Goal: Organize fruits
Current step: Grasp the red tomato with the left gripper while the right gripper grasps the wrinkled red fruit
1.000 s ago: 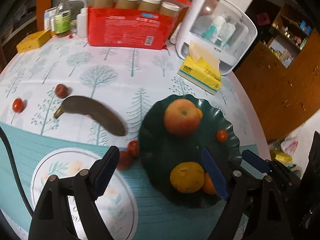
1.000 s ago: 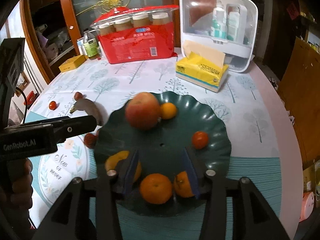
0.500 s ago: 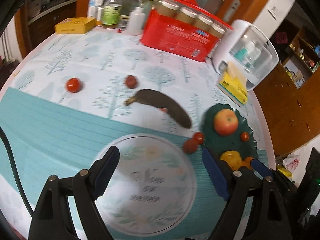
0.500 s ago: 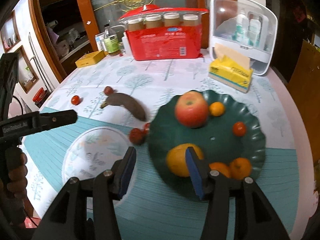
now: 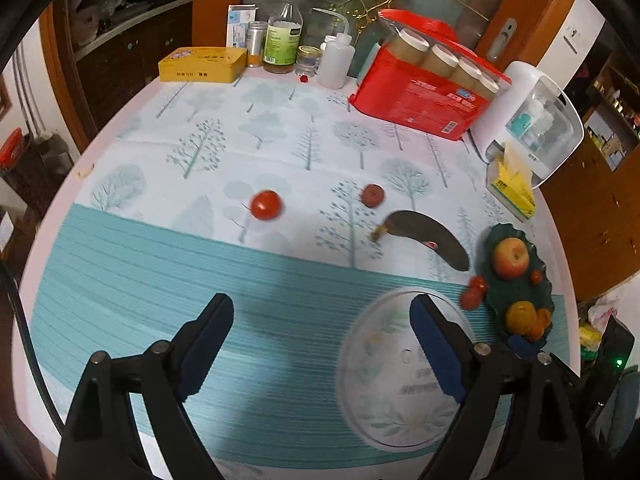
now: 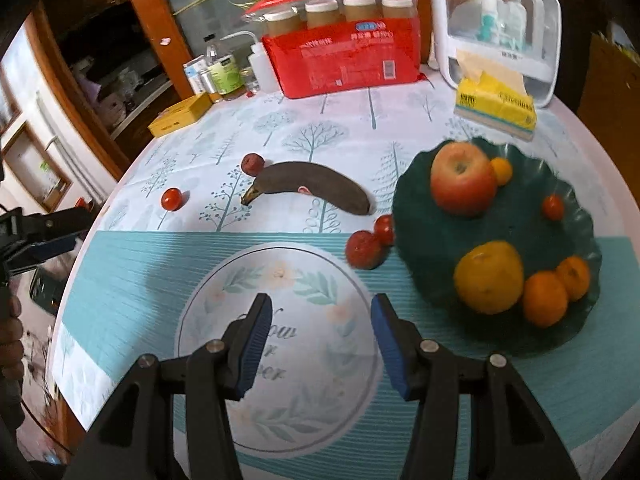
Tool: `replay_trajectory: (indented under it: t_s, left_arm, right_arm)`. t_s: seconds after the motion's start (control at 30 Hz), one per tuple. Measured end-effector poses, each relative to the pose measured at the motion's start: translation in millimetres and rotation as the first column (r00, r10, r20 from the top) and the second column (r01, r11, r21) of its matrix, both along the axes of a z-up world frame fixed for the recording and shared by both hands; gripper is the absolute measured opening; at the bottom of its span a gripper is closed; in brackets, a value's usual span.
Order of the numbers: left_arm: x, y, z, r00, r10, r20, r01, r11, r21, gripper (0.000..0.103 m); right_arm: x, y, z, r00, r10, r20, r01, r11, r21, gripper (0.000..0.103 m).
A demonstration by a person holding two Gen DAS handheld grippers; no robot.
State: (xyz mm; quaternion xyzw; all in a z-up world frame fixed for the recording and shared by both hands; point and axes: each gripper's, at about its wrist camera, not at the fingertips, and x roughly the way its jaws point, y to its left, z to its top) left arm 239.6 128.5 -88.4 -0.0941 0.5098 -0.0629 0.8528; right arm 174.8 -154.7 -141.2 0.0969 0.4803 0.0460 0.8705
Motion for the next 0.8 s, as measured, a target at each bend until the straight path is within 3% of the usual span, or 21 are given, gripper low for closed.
replay_trajectory:
  t_s: [0.37, 0.8]
  left_arm:
    - [61.6, 29.3, -14.3, 0.993, -0.103, -0.052, 0.107, 0.991, 0.084, 0.089]
    - [109.1, 24.9, -65.7, 0.989, -0.135, -0.055, 0.140, 0.987, 0.085, 0.089]
  right_arm:
    - [14.7, 12.2, -21.7, 0.973, -0.224, -0.053, 0.225, 0.974, 0.015, 0.053]
    - [30.7, 11.8, -37.0, 0.916, -0.397, -0.050, 0.398, 0.917, 0.011, 0.053]
